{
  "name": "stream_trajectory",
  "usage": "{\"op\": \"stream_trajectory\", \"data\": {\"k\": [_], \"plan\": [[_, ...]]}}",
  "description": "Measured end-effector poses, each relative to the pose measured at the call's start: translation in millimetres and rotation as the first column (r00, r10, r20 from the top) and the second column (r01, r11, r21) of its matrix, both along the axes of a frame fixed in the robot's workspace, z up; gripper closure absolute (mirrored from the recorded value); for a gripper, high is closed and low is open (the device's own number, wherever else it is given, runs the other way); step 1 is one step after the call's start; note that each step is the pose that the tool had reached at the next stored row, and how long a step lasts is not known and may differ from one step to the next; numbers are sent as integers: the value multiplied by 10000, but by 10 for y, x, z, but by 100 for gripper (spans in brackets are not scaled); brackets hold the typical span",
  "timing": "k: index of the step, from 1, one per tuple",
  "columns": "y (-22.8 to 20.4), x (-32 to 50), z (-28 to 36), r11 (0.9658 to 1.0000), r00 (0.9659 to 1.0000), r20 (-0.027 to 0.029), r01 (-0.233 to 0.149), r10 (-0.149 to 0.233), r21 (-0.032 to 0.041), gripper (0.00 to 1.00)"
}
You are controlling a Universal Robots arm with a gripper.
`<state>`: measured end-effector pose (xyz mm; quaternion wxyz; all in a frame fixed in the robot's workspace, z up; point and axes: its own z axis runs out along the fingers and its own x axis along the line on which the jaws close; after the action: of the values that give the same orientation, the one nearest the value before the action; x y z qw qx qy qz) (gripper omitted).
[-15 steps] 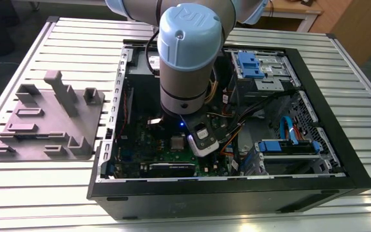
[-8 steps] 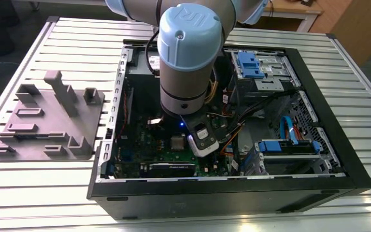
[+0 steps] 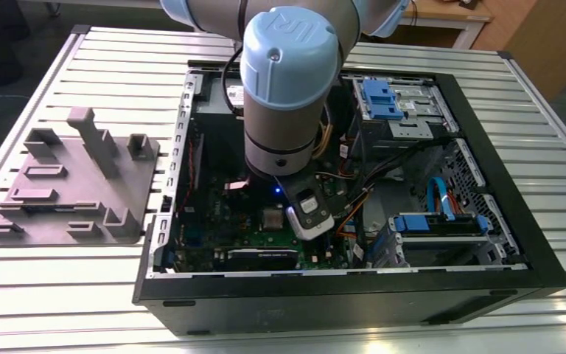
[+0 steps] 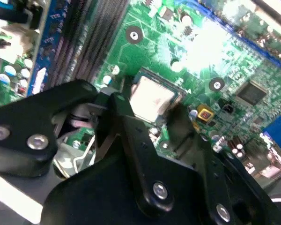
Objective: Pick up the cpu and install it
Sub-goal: 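Place the cpu into insertion slot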
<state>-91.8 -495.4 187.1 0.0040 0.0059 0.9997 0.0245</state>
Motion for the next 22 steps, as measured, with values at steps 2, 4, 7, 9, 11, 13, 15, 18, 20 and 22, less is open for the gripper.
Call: {"op": "stream_trajectory", "data": {"k": [2,4,7,9,11,13,15,18,20,22], "plan": [[-1,-1,3,10000,10000,-2,2,-2,-7,40],[-1,-1,7,10000,10000,-3,2,-2,-8,40],[-1,-1,25,10000,10000,-2,2,-2,-6,40],[-1,-1,26,10000,10000,-2,2,-2,-4,40],[-1,-1,29,10000,10000,-2,2,-2,-6,40],[-1,-1,33,10000,10000,-3,2,-2,-7,40],[-1,-1,35,10000,10000,-3,2,-2,-8,40],[-1,7,34,10000,10000,-2,1,-1,-5,40],[-1,7,34,10000,10000,-2,3,-3,-6,40],[-1,8,35,10000,10000,-2,3,-3,-7,40]]}}
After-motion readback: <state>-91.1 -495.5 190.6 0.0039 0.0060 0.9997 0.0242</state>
